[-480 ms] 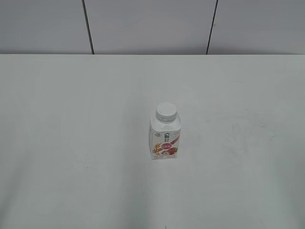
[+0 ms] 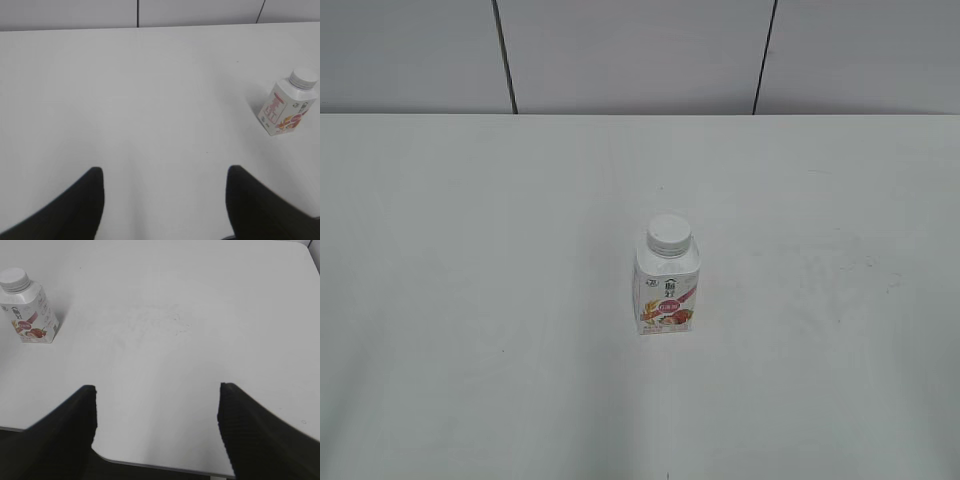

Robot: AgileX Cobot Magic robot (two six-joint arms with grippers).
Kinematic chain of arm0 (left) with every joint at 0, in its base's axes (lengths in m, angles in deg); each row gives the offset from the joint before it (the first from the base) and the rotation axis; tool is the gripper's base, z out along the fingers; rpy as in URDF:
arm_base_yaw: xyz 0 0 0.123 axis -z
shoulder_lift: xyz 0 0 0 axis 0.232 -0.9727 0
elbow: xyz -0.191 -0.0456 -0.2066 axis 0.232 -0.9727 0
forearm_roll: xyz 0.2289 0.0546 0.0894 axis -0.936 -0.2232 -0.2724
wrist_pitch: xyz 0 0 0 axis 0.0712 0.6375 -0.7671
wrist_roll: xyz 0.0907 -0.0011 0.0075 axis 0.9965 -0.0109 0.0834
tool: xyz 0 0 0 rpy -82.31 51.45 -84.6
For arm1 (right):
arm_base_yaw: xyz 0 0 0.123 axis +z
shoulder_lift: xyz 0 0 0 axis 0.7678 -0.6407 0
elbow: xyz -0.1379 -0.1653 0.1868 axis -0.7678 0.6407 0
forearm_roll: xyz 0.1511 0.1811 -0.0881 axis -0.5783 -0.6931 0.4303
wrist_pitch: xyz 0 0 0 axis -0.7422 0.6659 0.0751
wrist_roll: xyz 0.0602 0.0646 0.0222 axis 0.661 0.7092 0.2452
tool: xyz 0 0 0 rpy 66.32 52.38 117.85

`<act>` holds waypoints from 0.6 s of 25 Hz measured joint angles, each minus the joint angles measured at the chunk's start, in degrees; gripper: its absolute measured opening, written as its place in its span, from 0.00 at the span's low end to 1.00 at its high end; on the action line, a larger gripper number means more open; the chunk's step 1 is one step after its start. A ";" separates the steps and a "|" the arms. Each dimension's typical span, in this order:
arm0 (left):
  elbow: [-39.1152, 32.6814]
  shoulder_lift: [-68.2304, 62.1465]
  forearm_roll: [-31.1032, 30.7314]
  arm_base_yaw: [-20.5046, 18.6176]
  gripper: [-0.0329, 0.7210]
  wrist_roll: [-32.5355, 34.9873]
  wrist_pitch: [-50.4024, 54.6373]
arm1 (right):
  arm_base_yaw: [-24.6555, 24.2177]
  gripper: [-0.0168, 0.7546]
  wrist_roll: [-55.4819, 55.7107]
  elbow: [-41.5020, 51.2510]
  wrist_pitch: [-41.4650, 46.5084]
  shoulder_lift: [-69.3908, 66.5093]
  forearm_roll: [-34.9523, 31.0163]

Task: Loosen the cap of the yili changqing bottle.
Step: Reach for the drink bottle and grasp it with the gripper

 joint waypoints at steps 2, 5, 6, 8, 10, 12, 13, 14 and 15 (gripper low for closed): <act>0.00 0.00 0.00 0.00 0.67 0.00 0.00 | 0.00 0.79 0.00 0.00 0.00 0.00 0.00; 0.00 0.00 -0.82 0.00 0.67 0.31 0.00 | 0.00 0.79 0.00 0.00 0.00 0.00 0.00; 0.00 0.00 -2.24 0.00 0.67 0.43 0.00 | 0.00 0.79 0.00 0.00 0.00 0.00 0.00; 0.00 0.00 -5.37 0.00 0.67 0.61 0.00 | 0.00 0.79 0.00 0.00 0.00 0.00 0.00; 0.00 0.00 -7.06 0.00 0.67 0.66 0.00 | 0.00 0.79 0.00 0.00 0.00 0.00 0.00; 0.00 0.00 -7.85 0.00 0.67 0.68 0.00 | 0.00 0.79 0.00 0.00 0.00 0.00 0.00; 0.00 0.00 -7.85 0.00 0.67 0.75 0.00 | 0.00 0.79 0.00 0.00 0.00 0.00 0.00; 0.00 0.00 -7.85 0.00 0.67 0.74 0.00 | 0.00 0.79 0.00 0.00 0.00 0.00 0.00; 0.00 0.00 -7.85 0.00 0.67 0.76 0.00 | 0.00 0.79 0.00 0.00 0.00 0.00 0.00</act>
